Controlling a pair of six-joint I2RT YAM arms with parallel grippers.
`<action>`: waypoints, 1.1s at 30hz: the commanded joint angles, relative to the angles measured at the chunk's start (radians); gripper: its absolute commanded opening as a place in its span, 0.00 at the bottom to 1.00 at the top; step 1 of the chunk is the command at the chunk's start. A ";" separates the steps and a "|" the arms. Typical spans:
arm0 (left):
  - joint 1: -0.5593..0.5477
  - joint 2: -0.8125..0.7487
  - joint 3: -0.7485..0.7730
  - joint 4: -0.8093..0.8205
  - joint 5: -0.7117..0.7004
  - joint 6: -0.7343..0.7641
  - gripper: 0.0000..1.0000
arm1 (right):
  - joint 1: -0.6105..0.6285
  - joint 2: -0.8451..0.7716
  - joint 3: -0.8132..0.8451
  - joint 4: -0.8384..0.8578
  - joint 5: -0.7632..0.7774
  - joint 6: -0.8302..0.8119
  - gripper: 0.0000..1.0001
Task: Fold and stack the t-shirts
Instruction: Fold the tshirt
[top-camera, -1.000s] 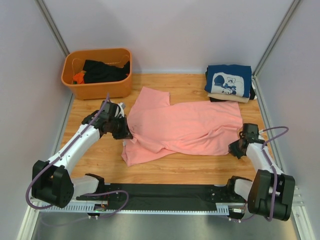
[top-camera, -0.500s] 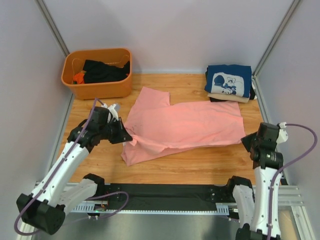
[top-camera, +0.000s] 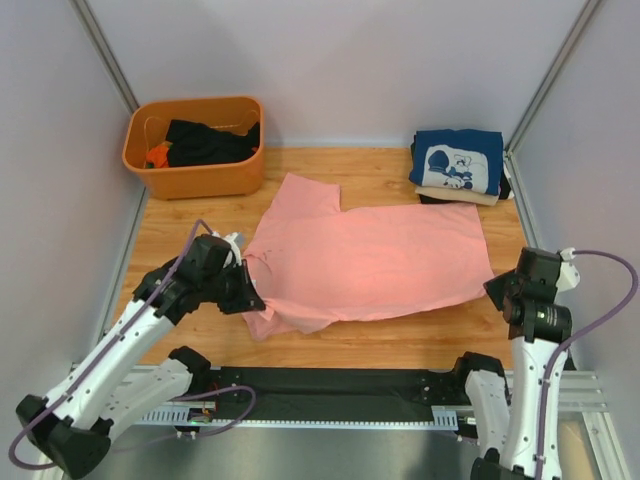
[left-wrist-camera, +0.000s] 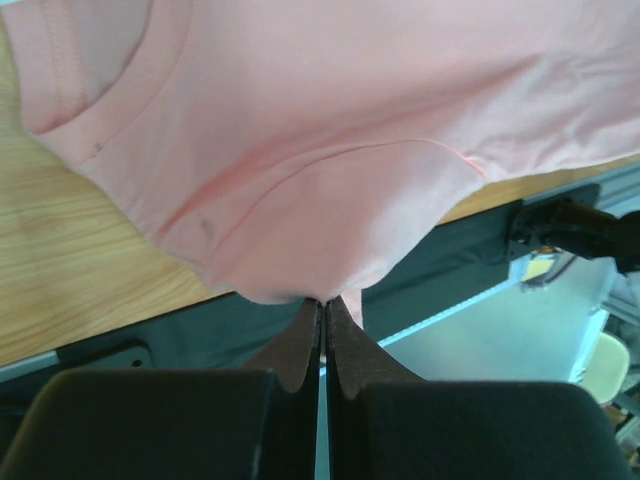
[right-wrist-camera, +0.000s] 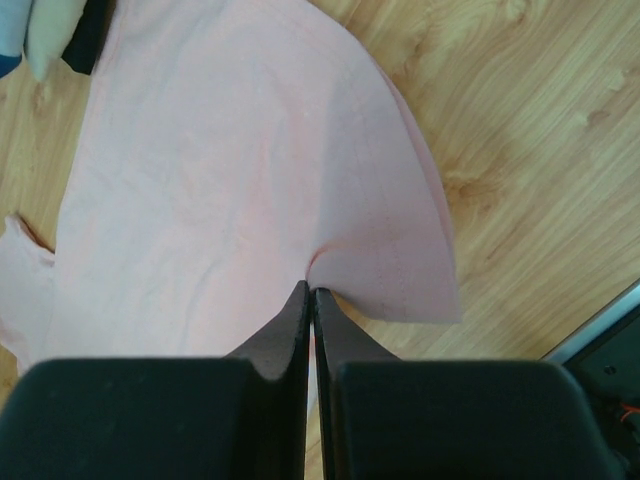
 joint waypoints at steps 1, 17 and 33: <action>-0.001 0.118 0.083 0.005 -0.084 0.061 0.00 | -0.004 0.101 0.018 0.169 -0.019 0.012 0.00; 0.203 0.739 0.402 0.129 -0.066 0.292 0.00 | 0.000 0.858 0.182 0.531 -0.124 0.012 0.00; 0.264 0.411 0.092 0.212 -0.104 0.089 0.68 | -0.062 0.807 0.135 0.456 -0.227 -0.151 1.00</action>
